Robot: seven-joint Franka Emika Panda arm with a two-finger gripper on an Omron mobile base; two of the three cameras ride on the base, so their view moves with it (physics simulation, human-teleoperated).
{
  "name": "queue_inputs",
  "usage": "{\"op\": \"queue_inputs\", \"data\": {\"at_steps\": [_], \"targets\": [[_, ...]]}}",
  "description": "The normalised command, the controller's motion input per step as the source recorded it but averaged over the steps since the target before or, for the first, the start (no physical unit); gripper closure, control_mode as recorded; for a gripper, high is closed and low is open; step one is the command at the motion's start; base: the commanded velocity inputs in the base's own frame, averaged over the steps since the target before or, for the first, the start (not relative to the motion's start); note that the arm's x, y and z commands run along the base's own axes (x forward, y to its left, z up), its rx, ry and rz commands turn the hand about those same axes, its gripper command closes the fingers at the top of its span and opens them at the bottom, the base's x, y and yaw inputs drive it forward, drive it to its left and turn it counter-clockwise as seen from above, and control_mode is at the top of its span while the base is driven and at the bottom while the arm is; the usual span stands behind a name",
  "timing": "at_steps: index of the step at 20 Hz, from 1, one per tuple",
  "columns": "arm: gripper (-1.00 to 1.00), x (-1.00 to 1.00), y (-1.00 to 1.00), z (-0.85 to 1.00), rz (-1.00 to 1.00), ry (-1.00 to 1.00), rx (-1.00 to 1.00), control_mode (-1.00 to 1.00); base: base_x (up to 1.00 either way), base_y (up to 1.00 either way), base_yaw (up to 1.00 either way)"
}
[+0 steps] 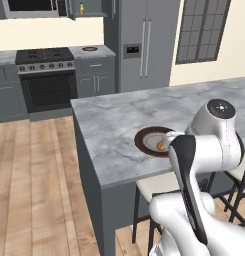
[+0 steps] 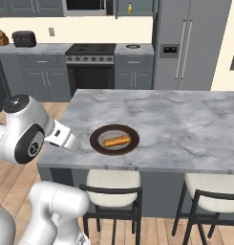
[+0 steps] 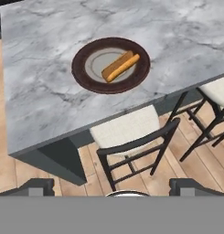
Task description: Move the hot dog bun to the plate on the dining table and place the condiment next to that plate. Then navigate to the fridge and take the sausage and place it on the plate as well.
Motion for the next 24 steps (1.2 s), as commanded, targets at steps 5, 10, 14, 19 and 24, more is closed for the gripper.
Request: {"op": "queue_inputs", "data": {"at_steps": [5,10,14,19,24], "targets": [[-1.00,-0.37,0.07,0.00,0.00,0.00,0.00,-1.00,0.00,0.00,0.00],[-1.00,-0.06,0.00,0.00,0.00,0.00,0.00,-1.00,0.00,0.00,0.00],[-1.00,0.00,0.01,-0.02,0.00,0.00,0.00,1.00,-0.08,0.12,0.00],[-1.00,0.00,0.00,0.00,0.00,0.00,0.00,1.00,-0.29,0.72,0.05],[-1.00,0.00,0.00,0.00,0.00,0.00,0.00,1.00,-0.20,0.99,0.13]]}}
